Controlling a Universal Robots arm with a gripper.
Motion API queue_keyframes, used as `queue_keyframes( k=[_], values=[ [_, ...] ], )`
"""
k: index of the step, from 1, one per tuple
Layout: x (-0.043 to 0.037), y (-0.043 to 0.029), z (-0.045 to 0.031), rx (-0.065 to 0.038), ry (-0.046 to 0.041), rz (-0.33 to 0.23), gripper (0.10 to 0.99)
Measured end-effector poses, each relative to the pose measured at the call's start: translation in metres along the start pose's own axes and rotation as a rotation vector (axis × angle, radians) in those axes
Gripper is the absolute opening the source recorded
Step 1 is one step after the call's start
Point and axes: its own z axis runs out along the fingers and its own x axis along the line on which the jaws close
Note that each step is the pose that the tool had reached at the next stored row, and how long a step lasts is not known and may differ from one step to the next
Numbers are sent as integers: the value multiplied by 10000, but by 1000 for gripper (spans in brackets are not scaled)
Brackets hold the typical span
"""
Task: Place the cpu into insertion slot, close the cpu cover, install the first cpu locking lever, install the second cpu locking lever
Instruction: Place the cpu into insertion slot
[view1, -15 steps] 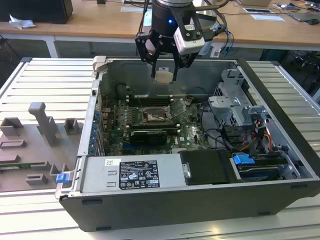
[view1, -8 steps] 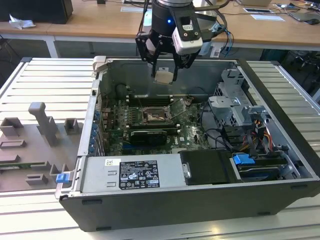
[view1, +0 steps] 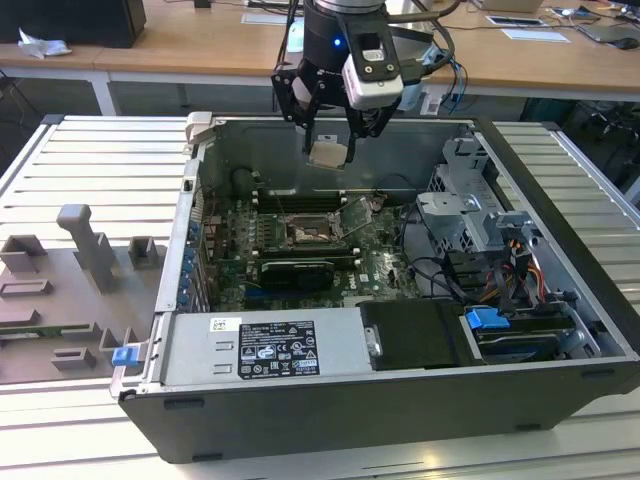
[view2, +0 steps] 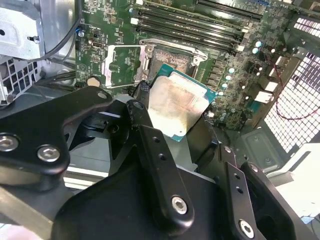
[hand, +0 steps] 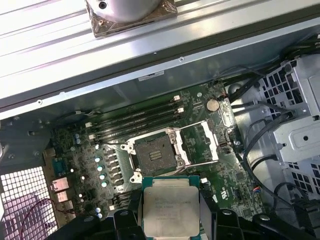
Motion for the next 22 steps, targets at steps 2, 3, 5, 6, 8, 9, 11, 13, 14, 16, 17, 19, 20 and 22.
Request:
queue_keyframes(
  k=[2,3,5,6,8,9,11,13,14,16,17,19,20,22],
  values=[
    [0,0,0,-2,-14,163,541],
    [0,0,-1,-3,-18,206,541],
    [0,0,0,-5,-26,287,541],
    [0,0,0,-6,-30,341,541],
    [0,0,0,-7,-38,419,541],
    [0,0,0,-8,-43,483,541],
    [0,0,0,-10,-50,561,541],
    [0,0,0,-13,-61,684,541],
    [0,0,0,-14,-66,736,541],
    [0,0,0,-15,-72,803,541],
    [0,0,0,-16,-77,859,541],
    [0,0,0,-18,-84,943,541],
    [0,0,0,-18,-89,991,541],
    [0,0,0,-20,-96,1076,541]
  ],
)
